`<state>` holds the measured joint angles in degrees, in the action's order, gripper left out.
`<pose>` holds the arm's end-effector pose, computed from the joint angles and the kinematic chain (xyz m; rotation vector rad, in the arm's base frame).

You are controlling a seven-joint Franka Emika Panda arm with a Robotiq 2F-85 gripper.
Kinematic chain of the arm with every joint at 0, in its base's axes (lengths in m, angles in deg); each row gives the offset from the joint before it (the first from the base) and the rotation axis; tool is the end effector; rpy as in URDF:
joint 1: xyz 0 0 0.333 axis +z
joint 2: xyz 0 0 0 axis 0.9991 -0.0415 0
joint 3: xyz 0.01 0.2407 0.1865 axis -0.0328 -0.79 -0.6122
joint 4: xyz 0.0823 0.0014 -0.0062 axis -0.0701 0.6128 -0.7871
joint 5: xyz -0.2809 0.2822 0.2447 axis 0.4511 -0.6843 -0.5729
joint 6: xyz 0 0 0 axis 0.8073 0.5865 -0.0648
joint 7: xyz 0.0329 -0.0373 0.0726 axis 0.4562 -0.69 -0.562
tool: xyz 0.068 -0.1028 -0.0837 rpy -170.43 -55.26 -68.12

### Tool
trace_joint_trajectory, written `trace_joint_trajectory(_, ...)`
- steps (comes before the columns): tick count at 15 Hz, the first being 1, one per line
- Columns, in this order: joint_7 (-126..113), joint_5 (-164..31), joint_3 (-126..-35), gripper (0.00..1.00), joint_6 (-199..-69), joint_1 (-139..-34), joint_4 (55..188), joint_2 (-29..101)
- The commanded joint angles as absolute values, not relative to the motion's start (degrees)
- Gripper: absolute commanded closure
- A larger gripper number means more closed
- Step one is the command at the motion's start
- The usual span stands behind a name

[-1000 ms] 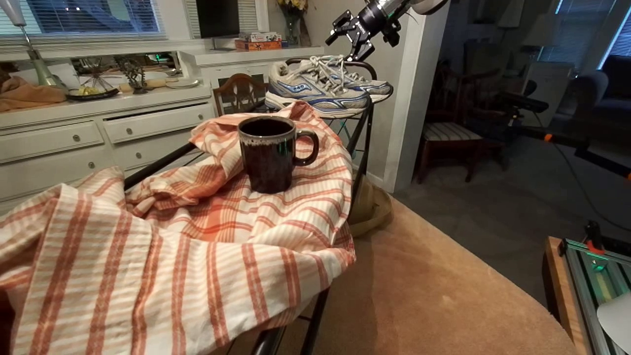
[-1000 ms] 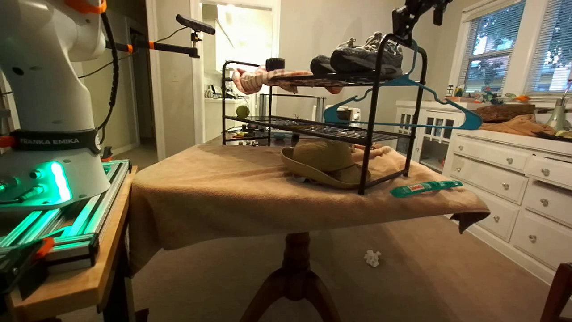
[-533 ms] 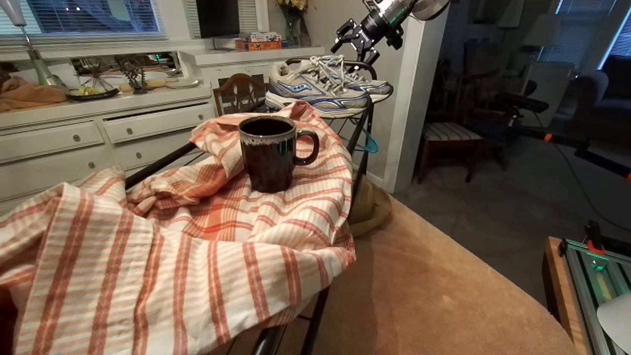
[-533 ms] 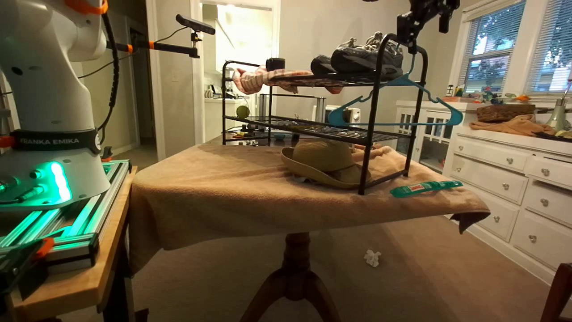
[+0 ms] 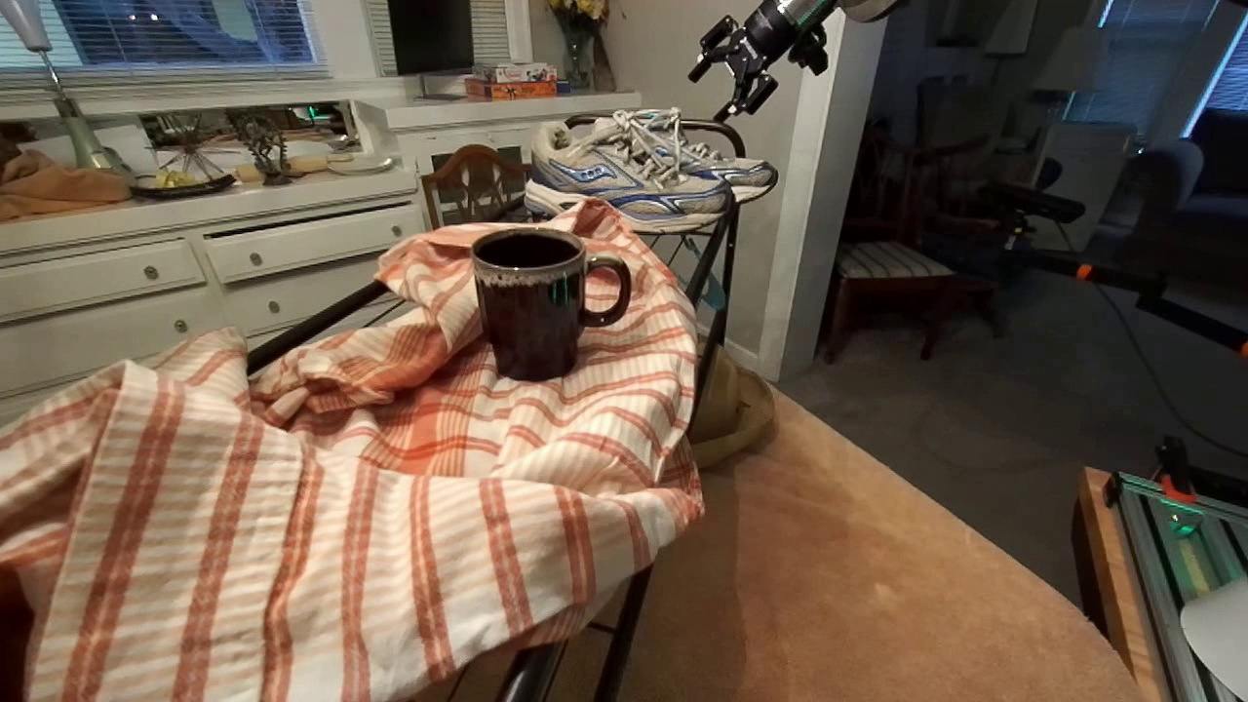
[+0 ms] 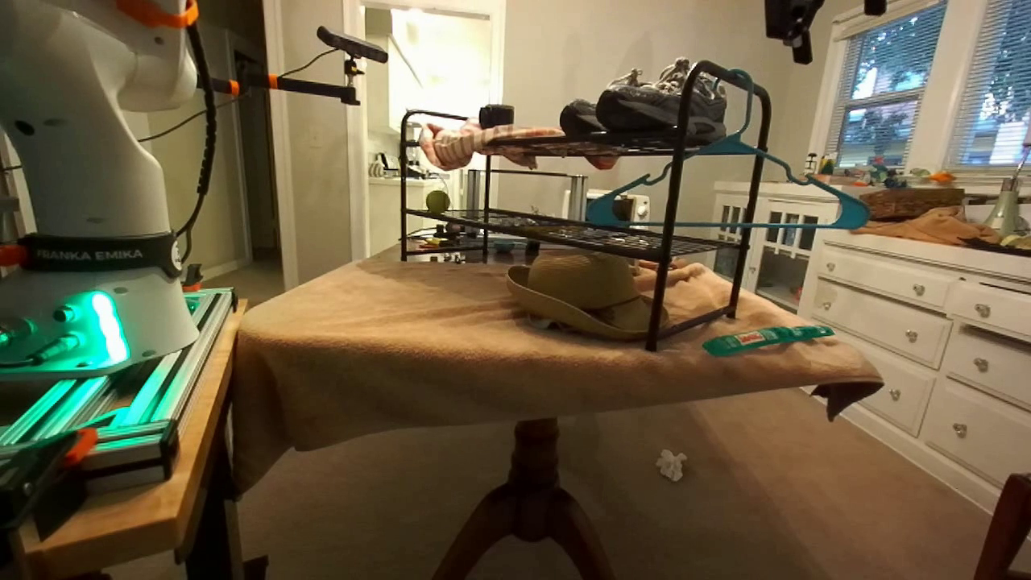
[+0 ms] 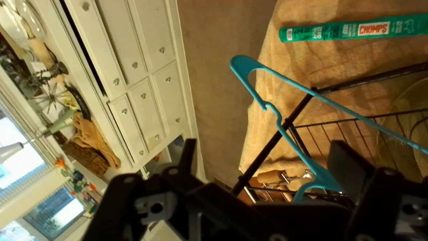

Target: Hang the blue hanger on the right side of the shoe rack.

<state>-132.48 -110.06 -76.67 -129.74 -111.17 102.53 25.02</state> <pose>0.7402 -0.3828 0.4871 2.1165 1.5689 0.9569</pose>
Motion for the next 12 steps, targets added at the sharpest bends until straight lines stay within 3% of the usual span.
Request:
trace_joint_trajectory(1, -120.2, -103.4, -72.7, 0.0, -124.3, -110.9, 100.8, 25.5)
trace_joint_trajectory(12, -84.2, -93.4, -64.4, 0.0, -111.2, -109.5, 102.0, 33.5)
